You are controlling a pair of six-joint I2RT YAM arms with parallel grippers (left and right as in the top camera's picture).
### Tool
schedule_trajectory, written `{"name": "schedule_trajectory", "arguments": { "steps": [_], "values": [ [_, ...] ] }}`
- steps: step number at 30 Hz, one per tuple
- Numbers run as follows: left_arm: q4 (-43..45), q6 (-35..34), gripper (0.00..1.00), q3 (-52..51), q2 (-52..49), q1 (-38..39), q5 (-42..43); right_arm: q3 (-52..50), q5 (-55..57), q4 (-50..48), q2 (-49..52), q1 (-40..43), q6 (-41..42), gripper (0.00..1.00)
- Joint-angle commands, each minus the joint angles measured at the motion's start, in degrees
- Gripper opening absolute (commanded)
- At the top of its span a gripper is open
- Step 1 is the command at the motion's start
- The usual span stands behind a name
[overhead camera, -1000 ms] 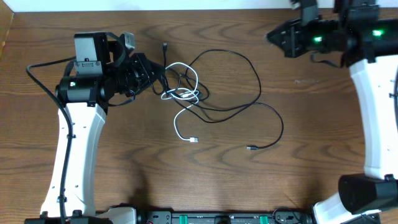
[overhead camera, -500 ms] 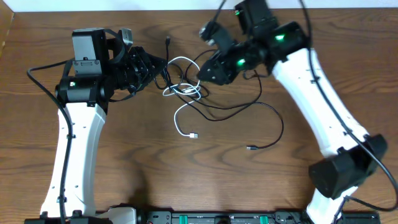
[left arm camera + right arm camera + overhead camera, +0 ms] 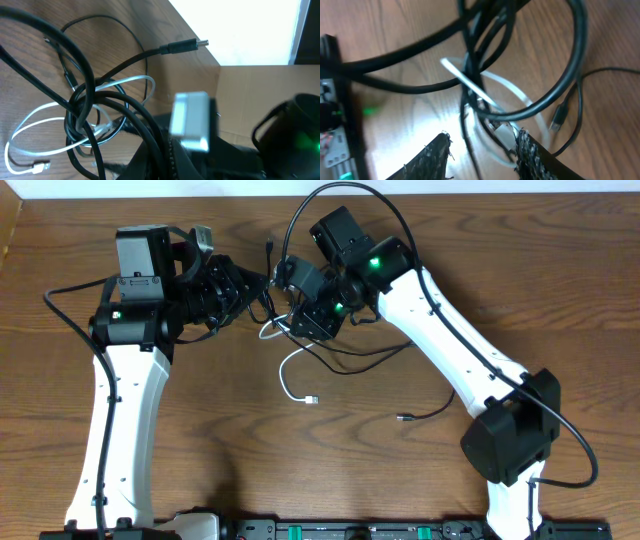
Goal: Untangle cables
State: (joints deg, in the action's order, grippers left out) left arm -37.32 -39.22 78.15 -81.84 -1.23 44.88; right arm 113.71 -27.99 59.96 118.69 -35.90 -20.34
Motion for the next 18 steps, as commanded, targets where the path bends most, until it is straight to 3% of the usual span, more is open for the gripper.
{"name": "schedule_trajectory", "arguments": {
  "steps": [1,5,12,14,16,18],
  "values": [
    [0.1,-0.5,0.08,2.0,1.4,0.0,1.2,-0.2,1.1,-2.4,2.7,0.0,-3.1,0.42],
    [0.1,-0.5,0.08,2.0,1.4,0.0,1.2,-0.2,1.4,-6.6,4.5,0.0,-3.1,0.43],
    [0.1,-0.5,0.07,2.0,1.4,0.0,1.2,-0.2,7.3,-11.7,5.2,0.1,-2.8,0.35],
    [0.1,-0.5,0.08,2.0,1.4,0.0,1.2,-0.2,8.3,-13.0,5.2,0.2,-0.9,0.27],
    [0.1,-0.5,0.08,2.0,1.4,0.0,1.2,-0.2,9.6,-14.3,5.2,0.4,2.4,0.03],
    [0.1,-0.5,0.08,2.0,1.4,0.0,1.1,-0.2,9.9,-15.1,5.2,0.7,5.8,0.01]
  ]
}}
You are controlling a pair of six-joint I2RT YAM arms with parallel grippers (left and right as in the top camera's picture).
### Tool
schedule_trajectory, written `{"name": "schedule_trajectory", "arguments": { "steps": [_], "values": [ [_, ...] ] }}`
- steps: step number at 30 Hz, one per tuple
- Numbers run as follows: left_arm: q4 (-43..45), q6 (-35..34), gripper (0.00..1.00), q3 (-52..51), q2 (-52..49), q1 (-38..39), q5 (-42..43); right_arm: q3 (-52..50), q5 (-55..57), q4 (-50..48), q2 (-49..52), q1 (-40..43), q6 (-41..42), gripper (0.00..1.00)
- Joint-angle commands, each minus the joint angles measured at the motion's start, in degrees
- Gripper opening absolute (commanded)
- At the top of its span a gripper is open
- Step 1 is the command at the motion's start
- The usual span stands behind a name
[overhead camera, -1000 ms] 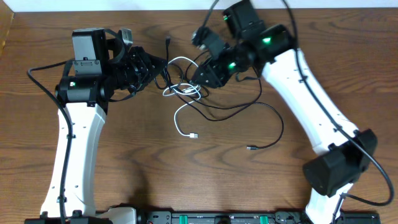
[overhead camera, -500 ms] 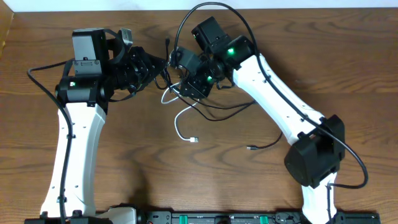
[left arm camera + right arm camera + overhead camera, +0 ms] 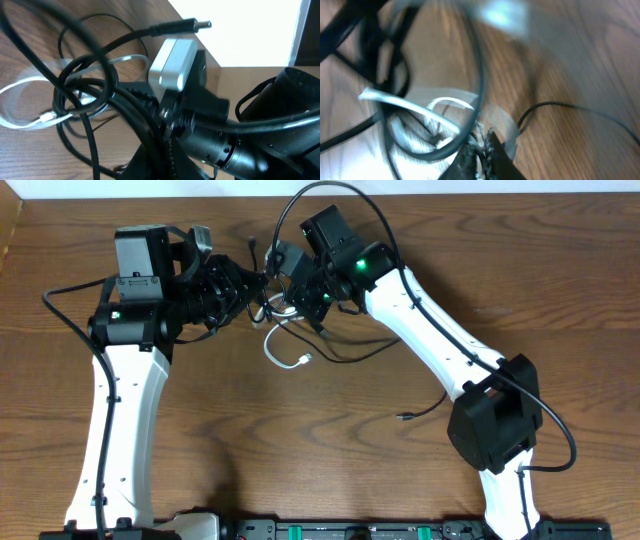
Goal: Untangle cables
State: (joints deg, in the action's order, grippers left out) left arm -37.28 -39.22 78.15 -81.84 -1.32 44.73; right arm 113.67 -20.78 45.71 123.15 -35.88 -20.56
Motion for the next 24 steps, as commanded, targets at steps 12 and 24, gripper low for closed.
{"name": "schedule_trajectory", "arguments": {
  "steps": [12,24],
  "values": [
    [-4.0,1.2,0.08,2.0,1.4,0.1,-6.1,-0.1,-9.5,1.7,-12.9,8.8,14.7,0.01],
    [-8.0,5.9,0.08,1.9,1.4,0.1,-6.9,-0.1,-31.0,0.8,-24.8,27.2,18.4,0.01]
  ]
}}
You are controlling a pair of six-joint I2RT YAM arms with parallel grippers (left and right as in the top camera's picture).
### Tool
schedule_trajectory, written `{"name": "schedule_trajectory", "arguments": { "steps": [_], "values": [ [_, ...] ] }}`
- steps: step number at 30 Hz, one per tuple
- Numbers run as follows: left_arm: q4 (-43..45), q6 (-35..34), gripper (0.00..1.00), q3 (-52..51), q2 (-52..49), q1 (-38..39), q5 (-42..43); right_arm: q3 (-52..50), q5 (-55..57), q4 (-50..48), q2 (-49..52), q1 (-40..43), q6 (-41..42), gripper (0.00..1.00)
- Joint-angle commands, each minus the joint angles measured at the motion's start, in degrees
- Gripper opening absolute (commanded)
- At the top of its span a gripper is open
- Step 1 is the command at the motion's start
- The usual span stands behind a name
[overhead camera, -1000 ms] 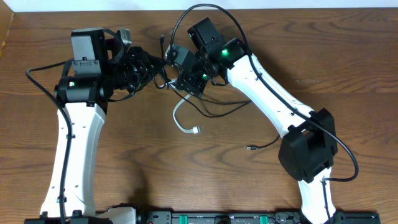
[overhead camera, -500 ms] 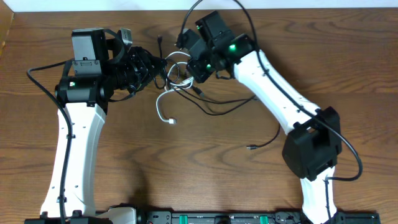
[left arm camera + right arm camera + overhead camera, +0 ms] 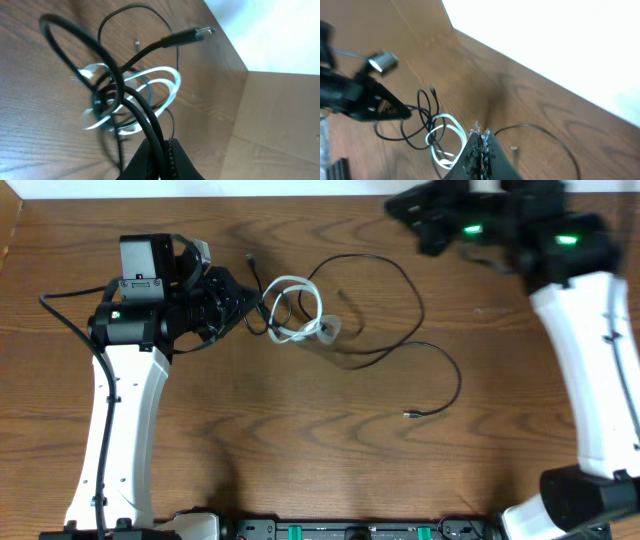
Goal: Untangle cables
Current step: 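Grasp the white cable with the right gripper and pull it up-right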
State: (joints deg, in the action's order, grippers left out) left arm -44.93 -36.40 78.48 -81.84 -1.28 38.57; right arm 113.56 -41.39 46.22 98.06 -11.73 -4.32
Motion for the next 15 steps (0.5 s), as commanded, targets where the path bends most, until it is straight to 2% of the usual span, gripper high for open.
{"name": "schedule_trajectory", "arguments": {
  "steps": [1,5,10,11,15],
  "values": [
    [-0.7,3.8,0.08,1.6,1.4,0.1,-0.7,0.0,-11.8,0.4,0.2,4.1,2.2,0.01],
    [-1.5,7.0,0.08,1.6,1.4,0.1,0.0,0.0,-12.5,2.9,0.6,5.9,2.1,0.01],
    [0.7,12.0,0.08,1.6,1.4,0.1,7.3,0.0,-6.6,7.2,2.5,3.6,1.9,0.02],
    [1.6,12.7,0.07,1.6,1.4,0.1,9.1,0.0,-5.6,7.8,3.0,2.9,1.9,0.04],
    [4.6,13.9,0.07,1.6,1.4,0.1,15.8,0.0,-5.2,9.4,4.9,-0.3,1.9,0.26]
  ]
}}
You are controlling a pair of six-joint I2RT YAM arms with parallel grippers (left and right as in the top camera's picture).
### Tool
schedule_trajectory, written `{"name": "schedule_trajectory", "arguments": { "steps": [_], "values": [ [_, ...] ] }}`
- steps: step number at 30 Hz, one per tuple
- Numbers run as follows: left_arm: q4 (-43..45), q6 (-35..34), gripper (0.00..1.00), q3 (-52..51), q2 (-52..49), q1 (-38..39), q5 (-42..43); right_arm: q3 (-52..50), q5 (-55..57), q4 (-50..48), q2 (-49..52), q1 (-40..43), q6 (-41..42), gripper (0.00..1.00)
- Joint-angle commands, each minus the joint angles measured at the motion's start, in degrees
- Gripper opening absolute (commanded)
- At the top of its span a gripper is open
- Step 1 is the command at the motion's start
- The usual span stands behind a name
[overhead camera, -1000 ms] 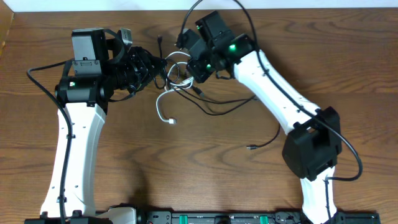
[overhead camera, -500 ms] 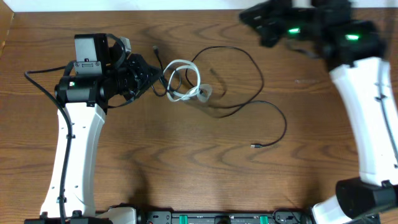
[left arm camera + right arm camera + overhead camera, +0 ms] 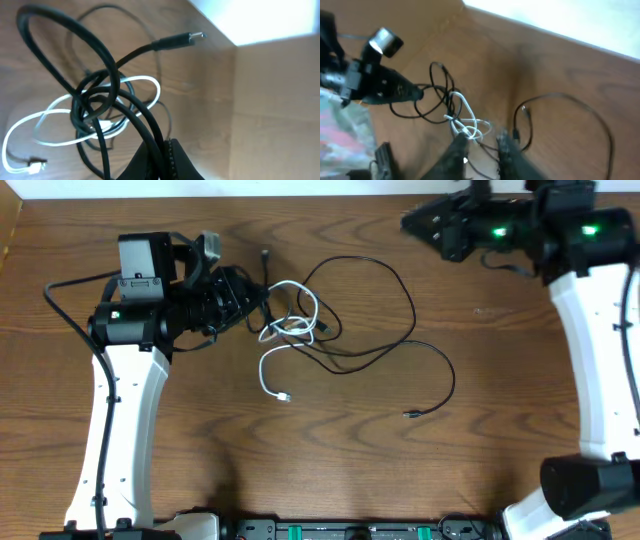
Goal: Untangle cables
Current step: 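Grasp the white cable with the right gripper and pull it up-right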
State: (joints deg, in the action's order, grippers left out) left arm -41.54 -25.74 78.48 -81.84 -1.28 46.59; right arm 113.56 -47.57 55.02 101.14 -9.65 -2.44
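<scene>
My left gripper (image 3: 166, 150) is shut on a thick black cable (image 3: 102, 55), which loops away from the jaws and ends in a free plug (image 3: 194, 36). A white cable (image 3: 296, 312) is wound through that loop, and its connector end (image 3: 286, 397) lies out toward the front. A thin black cable (image 3: 407, 286) runs in wide curves from the knot to a small plug (image 3: 408, 415). My right gripper (image 3: 482, 147) is open and empty, high above the back right of the table, away from the knot (image 3: 466, 126).
The wooden table (image 3: 330, 470) ends at a pale wall along the back edge. A cardboard panel (image 3: 270, 100) stands beyond the table in the left wrist view. The right arm's base (image 3: 590, 480) stands at the front right.
My right gripper, which was shut, is now open and still at the back right. The white cable's coil has loosened, and its connector end now lies out toward the front. My left gripper still holds the black cable.
Both grippers were at the knot, the right one open over the white cable. Then the right one was shut there, close to my left gripper. Later it was shut high at the back right with the cables spread wider. Now it is open.
</scene>
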Motion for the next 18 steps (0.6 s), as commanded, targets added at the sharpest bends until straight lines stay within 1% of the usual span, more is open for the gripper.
{"name": "schedule_trajectory", "arguments": {
  "steps": [1,3,6,7,8,9,12,14,18],
  "values": [
    [1.6,3.2,0.07,1.6,1.4,0.1,8.8,0.0,0.9,0.9,2.3,-3.3,-0.4,0.31],
    [2.0,3.2,0.08,1.6,1.4,0.1,10.3,0.0,1.0,1.5,3.6,-5.7,-2.9,0.38],
    [1.8,2.9,0.08,1.6,1.4,0.1,10.3,0.0,3.8,1.6,5.0,-8.8,-3.7,0.41],
    [1.8,2.5,0.08,1.6,1.4,0.1,10.5,0.0,6.3,1.6,5.9,-10.5,-3.7,0.5],
    [1.8,2.3,0.08,1.6,1.4,0.1,10.7,0.0,7.1,1.6,6.5,-11.3,-3.7,0.55],
    [1.8,2.3,0.07,1.6,1.4,0.1,10.9,0.0,7.1,1.6,6.9,-11.9,-3.7,0.58],
    [1.8,1.8,0.08,1.6,1.4,0.1,10.9,0.0,7.1,1.6,8.6,-13.6,-4.1,0.7],
    [1.8,1.5,0.07,1.6,1.4,0.1,10.9,0.0,7.1,1.6,10.1,-14.9,-5.7,0.72],
    [1.7,1.5,0.08,1.6,1.4,0.1,10.9,0.0,7.2,1.6,13.5,-16.7,-8.1,0.72]
  ]
}}
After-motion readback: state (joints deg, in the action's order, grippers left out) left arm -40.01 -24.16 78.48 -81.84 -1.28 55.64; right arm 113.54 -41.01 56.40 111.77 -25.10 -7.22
